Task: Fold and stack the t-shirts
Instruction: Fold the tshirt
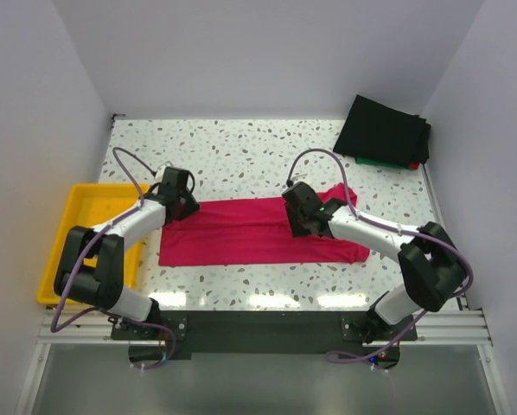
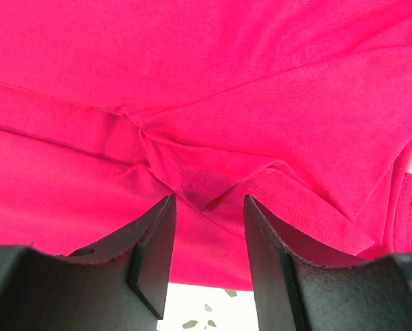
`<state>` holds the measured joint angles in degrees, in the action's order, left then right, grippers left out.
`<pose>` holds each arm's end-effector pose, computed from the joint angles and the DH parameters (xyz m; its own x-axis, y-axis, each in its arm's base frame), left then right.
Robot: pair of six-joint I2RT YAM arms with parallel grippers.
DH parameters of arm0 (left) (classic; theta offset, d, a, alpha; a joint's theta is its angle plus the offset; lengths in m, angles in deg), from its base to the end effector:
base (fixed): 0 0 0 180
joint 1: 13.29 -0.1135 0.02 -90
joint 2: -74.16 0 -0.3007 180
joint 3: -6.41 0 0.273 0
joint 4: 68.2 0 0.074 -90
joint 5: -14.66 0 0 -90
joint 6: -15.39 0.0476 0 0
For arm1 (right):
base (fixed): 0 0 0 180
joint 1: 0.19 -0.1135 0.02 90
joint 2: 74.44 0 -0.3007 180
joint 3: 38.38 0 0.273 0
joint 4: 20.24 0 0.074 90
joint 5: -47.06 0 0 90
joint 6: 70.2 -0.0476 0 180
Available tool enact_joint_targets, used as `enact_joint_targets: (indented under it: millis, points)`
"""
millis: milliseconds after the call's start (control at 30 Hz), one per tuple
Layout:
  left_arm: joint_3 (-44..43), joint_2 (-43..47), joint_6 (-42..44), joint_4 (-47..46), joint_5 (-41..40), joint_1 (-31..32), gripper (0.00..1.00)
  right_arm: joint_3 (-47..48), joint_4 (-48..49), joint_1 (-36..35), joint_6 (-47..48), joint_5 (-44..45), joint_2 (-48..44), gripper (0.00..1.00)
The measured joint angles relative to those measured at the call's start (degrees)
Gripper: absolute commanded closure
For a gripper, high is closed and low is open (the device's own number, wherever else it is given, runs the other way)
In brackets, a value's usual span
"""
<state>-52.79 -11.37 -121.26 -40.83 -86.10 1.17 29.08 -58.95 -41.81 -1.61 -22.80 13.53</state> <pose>0.3050 -0.0695 0.1949 -0.6363 -0.5737 -0.5158 -0.4726 0.8183 -0.3272 0.2544 0.2041 0.2164 -0.7775 -0.2323 -0.5844 -0.2235 0.9707 -0.0886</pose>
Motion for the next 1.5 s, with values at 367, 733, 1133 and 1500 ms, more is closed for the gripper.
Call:
enact_joint_targets:
  millis: [367,733,1133,1500]
  points:
    - [0.0,0.0,0.04,-0.09,0.15,0.0,0.66,-0.35,0.17,0.0,2.58,-0.46,1.05,0.65]
    - [0.0,0.0,0.39,-0.09,0.13,0.0,0.66,-0.35,0.5,0.0,1.99,-4.83,2.1,0.85]
    - [0.0,0.0,0.39,-0.17,0.15,0.0,0.66,-0.22,1.51,0.0,-1.36,-9.18,2.86,1.0]
    - [0.0,0.0,0.46,-0.26,0.15,0.02,0.66,0.44,3.78,0.0,-6.86,-12.2,3.28,0.94]
